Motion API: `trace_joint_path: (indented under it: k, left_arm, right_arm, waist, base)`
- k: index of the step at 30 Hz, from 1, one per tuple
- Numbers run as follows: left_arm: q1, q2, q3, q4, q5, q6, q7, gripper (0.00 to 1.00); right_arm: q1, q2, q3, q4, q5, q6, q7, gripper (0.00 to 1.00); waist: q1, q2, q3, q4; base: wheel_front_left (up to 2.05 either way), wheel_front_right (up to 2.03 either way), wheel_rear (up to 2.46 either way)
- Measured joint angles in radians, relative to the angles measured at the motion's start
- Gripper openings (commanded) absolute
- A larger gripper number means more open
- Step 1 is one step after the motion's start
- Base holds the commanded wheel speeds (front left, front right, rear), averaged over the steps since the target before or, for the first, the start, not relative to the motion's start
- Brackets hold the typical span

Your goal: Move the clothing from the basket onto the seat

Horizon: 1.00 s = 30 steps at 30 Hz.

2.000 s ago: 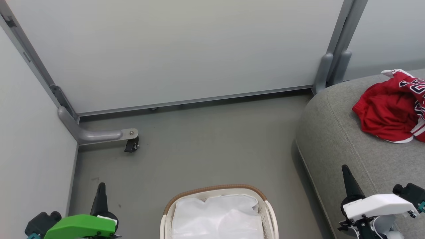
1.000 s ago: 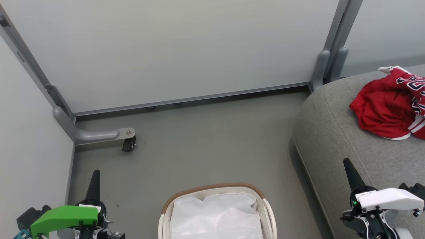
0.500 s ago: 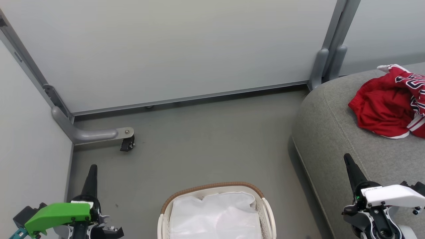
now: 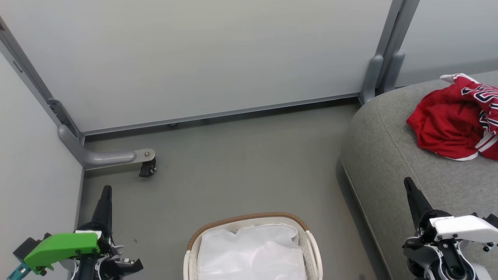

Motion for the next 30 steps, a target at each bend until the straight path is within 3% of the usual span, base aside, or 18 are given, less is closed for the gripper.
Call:
trace_joint_path:
  k: [10,30]
  left_arm:
    - [-0.012,0.0,0.012,-0.005,-0.055,-0.004,0.016,0.0]
    - [-0.012,0.0,0.012,-0.005,-0.055,-0.004,0.016,0.0]
  right_arm:
    - [-0.008,0.0,-0.005,-0.003,0.066,0.0,0.017,0.0]
    - [-0.008,-0.001,-0.005,-0.003,0.066,0.0,0.017,0.0]
  waist:
    - [0.0,0.0,0.003,-0.004]
    - [0.0,0.0,0.003,-0.004]
  base:
    - [0.0,0.0,0.0]
    - [0.0,0.0,0.0]
